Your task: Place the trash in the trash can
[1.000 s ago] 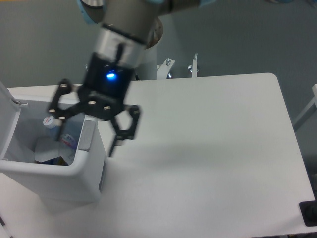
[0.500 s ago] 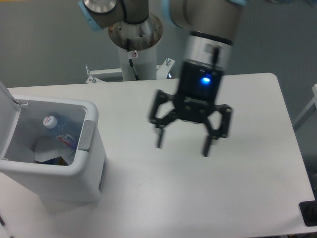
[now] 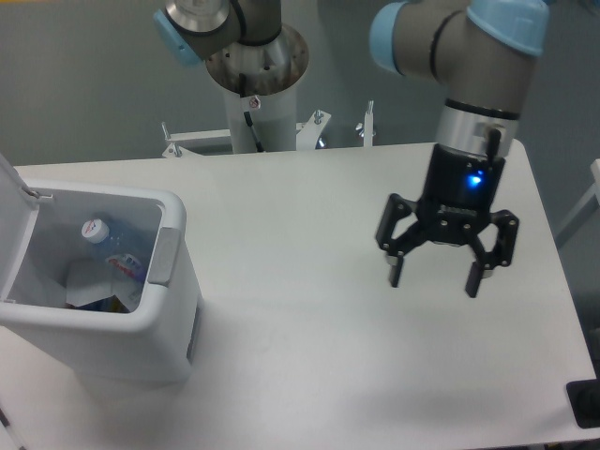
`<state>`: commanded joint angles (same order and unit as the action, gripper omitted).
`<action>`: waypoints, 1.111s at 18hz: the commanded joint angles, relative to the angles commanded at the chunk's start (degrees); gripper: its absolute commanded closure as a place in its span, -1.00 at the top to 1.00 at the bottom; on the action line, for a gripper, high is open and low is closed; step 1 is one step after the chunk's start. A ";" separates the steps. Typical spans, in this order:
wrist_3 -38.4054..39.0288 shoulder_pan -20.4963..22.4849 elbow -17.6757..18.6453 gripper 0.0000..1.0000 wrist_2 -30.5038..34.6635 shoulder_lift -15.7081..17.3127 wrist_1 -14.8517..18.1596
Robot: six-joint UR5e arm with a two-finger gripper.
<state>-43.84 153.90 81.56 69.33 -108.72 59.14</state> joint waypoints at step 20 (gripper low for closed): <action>-19.62 -5.63 2.19 1.00 20.32 -3.34 5.99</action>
